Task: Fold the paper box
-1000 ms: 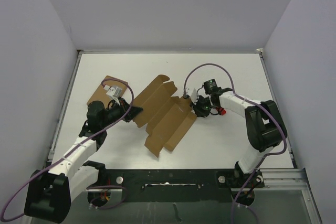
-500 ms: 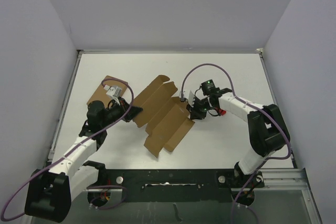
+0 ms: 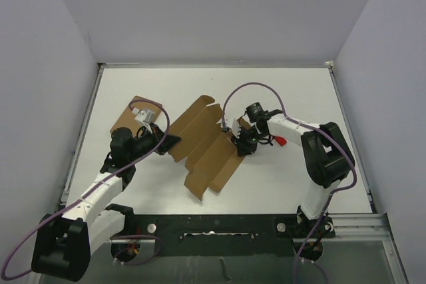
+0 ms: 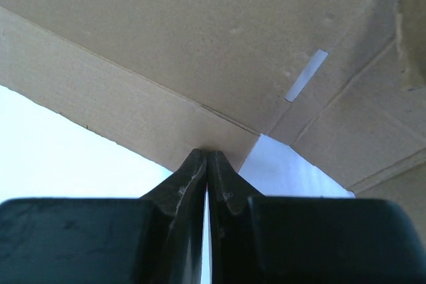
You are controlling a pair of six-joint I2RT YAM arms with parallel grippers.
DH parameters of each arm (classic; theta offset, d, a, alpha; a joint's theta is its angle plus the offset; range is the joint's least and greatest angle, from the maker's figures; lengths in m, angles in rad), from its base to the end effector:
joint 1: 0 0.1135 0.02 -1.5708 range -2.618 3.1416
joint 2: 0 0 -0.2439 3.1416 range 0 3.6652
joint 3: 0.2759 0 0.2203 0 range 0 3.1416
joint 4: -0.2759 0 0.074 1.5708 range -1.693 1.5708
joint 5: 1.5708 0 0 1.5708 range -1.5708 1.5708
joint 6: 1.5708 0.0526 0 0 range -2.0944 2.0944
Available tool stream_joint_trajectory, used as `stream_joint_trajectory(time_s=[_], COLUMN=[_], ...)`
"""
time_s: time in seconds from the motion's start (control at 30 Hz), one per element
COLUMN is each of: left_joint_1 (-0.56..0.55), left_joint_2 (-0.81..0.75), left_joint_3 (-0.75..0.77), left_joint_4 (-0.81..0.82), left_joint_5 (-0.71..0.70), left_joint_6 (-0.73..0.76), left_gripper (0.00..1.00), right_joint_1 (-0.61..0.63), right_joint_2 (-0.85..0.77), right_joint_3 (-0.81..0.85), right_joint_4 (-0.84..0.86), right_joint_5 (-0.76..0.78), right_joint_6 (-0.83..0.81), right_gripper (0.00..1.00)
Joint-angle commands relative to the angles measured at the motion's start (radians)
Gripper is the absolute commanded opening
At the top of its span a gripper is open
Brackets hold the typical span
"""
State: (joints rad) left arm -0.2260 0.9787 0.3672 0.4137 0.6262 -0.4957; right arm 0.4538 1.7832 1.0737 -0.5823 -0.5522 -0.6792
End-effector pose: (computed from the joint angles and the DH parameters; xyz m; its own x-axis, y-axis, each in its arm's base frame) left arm 0.1941 -0.0763 0.2204 -0.5212 -0.2756 -0.8077 0.5612 0.6023 -0.5677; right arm 0.2612 0.1581 0.1452 -0.3563 -0.7688 -0.5310 -0.9342 0.2814 0.2194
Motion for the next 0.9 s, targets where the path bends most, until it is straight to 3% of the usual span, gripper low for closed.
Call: stream_joint_trajectory(time_s=[0.0,0.1,0.2,0.43,0.63,0.73,0.87], left_joint_1=[0.008,0.008,0.008,0.011,0.011,0.012,0.027], left_joint_2=[0.005,0.007,0.004,-0.003,0.001,-0.014,-0.052], left_joint_3=[0.033,0.032,0.032,0.038,0.06,0.068,0.06], left_joint_4=[0.057,0.059,0.061,0.095,0.143,0.157,0.188], left_joint_5=[0.013,0.013,0.043,0.083,0.159,0.153,0.09], left_joint_6=[0.002,0.003,0.002,-0.004,-0.021,-0.047,-0.126], left_gripper=[0.0,0.0,0.0,0.0,0.0,0.0,0.0], right_joint_1=[0.007,-0.001,-0.036,-0.219,-0.417,-0.465,-0.492], right_joint_2=[0.005,-0.017,-0.081,-0.317,-0.401,-0.443,-0.484], right_joint_3=[0.041,0.048,0.052,0.018,-0.004,-0.034,-0.122], right_joint_4=[-0.028,-0.035,-0.052,-0.077,-0.037,0.047,0.275], right_joint_5=[0.016,-0.006,-0.084,-0.365,-0.529,-0.577,-0.579], right_joint_6=[0.01,0.01,-0.002,-0.038,0.032,0.133,0.418], right_gripper=[0.04,0.06,0.13,0.45,0.69,0.71,0.71])
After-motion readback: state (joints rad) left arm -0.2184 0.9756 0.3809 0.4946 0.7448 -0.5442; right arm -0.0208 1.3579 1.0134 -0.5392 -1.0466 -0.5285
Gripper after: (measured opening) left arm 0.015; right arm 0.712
